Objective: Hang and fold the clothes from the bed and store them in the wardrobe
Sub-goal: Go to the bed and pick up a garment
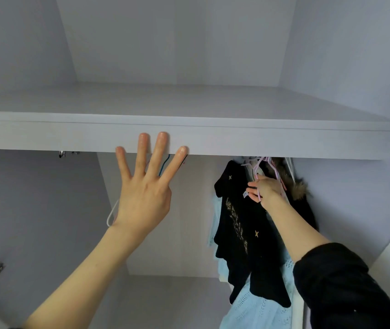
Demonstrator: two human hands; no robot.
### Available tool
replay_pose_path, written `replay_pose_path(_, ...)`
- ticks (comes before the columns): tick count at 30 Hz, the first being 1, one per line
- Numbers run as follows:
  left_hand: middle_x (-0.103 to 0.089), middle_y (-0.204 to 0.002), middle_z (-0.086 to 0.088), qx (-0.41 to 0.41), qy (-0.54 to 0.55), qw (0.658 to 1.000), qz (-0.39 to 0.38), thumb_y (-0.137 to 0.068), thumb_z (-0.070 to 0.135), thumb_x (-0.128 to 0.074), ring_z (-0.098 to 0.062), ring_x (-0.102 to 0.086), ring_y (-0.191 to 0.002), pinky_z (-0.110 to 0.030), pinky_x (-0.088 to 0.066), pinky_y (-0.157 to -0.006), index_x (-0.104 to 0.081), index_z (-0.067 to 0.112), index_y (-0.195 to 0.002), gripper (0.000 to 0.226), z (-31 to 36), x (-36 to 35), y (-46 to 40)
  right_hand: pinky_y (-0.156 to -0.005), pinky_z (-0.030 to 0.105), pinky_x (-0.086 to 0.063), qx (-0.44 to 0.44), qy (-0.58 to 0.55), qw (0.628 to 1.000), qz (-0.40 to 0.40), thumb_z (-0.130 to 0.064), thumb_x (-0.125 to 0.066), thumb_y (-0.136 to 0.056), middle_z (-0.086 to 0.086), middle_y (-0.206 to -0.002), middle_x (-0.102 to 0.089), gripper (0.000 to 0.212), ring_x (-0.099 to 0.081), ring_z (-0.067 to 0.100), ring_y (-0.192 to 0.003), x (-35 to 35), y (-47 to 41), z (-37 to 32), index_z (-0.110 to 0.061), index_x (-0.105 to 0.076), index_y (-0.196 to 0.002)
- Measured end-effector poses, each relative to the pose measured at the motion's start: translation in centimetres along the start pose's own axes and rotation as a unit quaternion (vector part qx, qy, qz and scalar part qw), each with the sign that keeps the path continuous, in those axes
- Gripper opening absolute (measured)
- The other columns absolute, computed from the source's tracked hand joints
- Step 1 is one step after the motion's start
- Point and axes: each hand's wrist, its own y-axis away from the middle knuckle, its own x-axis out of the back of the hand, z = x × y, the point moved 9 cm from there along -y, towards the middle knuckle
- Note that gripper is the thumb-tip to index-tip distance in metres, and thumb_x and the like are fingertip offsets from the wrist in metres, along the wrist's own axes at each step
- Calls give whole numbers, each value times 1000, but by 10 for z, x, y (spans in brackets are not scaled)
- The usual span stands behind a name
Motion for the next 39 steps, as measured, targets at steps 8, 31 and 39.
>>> replay_pose_path(8,-5,-155,-15,0,-5,1000,-11,-66,-8,-61,-46,-2,-140,-68,0,-105,-5,26,-150,106,0,-1,0,-44,10,-44,115,-60,991,18,9,-37,-94,3,-78,-60,37,-49,9,-55,7,15,-6,-4,-59,-121)
replay_pose_path(31,-3,-156,-12,2,-6,999,-33,-65,-10,-60,-44,0,-141,-66,0,-106,-2,29,-150,110,0,-2,1,-87,44,-52,166,212,952,146,-6,-44,-95,19,-120,-62,32,-60,36,-107,19,-1,-47,-13,-64,-119)
replay_pose_path(39,-8,-157,-14,1,56,995,-79,-69,-6,-60,-42,-5,-142,-64,-8,-108,-13,22,-149,97,4,12,8,-89,33,-45,216,253,939,86,1,-37,-94,18,-127,-58,42,-55,33,-112,16,59,-37,-9,-53,-132)
